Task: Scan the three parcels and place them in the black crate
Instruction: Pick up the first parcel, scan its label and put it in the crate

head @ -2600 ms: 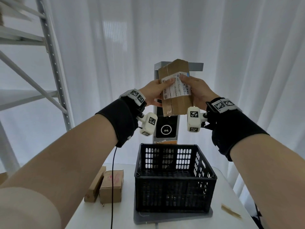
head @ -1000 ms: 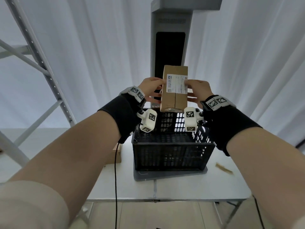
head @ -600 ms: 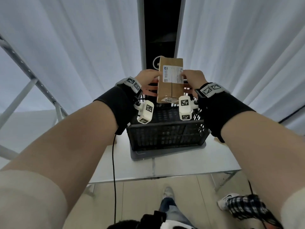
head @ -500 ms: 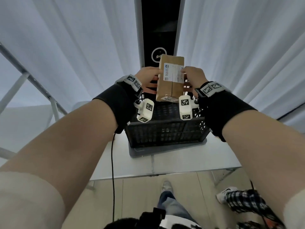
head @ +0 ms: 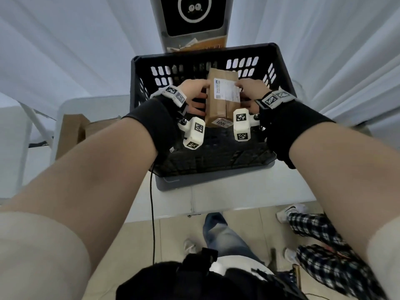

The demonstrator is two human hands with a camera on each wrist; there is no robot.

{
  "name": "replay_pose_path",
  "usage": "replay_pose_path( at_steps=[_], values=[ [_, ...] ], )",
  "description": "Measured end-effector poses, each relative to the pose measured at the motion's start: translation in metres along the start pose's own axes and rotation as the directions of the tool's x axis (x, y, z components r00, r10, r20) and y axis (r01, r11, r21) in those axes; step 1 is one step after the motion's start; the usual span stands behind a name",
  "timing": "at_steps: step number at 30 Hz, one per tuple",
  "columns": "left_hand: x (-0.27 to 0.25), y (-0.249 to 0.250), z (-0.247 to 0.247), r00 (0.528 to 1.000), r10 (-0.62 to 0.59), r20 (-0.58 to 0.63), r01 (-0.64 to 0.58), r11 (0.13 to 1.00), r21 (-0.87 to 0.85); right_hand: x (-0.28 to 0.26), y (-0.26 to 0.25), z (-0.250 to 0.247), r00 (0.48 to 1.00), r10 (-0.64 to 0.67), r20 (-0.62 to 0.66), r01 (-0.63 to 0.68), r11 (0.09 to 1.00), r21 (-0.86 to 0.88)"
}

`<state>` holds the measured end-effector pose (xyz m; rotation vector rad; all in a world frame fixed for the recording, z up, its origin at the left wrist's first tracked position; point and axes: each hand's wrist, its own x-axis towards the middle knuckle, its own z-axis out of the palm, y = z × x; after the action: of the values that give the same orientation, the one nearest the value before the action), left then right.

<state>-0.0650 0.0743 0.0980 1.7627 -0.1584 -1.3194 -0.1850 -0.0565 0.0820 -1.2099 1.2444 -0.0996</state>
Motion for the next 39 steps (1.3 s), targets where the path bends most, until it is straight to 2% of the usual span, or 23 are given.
replay_pose_path(
  at_steps=[4, 7, 11, 18, 25, 29, 33, 36, 39],
  values=[
    [0.033, -0.006, 0.01, 0.999, -0.052, 0.012, 0.052, 0.999, -0.009, 0.028, 0.004, -0.005, 0.998, 0.068, 0.017, -0.067, 0.997, -0.047],
    [0.053, -0.01, 0.017, 0.993, -0.106, 0.049, 0.106, 0.994, -0.002, 0.05, 0.009, -0.011, 0.999, 0.041, -0.003, -0.041, 0.985, -0.166],
    [0.083, -0.014, 0.028, 0.984, -0.15, 0.094, 0.148, 0.989, 0.025, 0.072, 0.013, -0.017, 0.999, 0.04, -0.013, -0.042, 0.97, -0.24],
    [0.128, -0.015, 0.056, 0.974, -0.199, 0.112, 0.196, 0.98, 0.038, 0.102, 0.013, -0.025, 0.999, 0.046, -0.007, -0.045, 0.919, -0.391],
    [0.162, -0.017, 0.076, 0.964, -0.22, 0.153, 0.223, 0.975, -0.002, 0.128, 0.013, -0.024, 1.0, 0.019, -0.009, -0.02, 0.82, -0.572],
    [0.162, -0.02, 0.075, 0.959, -0.236, 0.156, 0.239, 0.971, -0.003, 0.135, 0.014, -0.021, 1.0, 0.012, -0.022, -0.024, 0.758, -0.651],
    [0.154, -0.019, 0.063, 0.963, -0.225, 0.151, 0.227, 0.974, 0.001, 0.135, 0.015, -0.021, 0.998, 0.044, 0.053, 0.001, 0.765, -0.644],
    [0.146, -0.017, 0.049, 0.97, -0.203, 0.136, 0.206, 0.978, -0.007, 0.127, 0.011, -0.013, 0.998, 0.026, 0.057, 0.011, 0.82, -0.572],
    [0.137, -0.017, 0.034, 0.972, -0.19, 0.136, 0.192, 0.981, -0.002, 0.117, 0.009, 0.0, 0.999, 0.021, 0.031, -0.006, 0.905, -0.424]
  ],
)
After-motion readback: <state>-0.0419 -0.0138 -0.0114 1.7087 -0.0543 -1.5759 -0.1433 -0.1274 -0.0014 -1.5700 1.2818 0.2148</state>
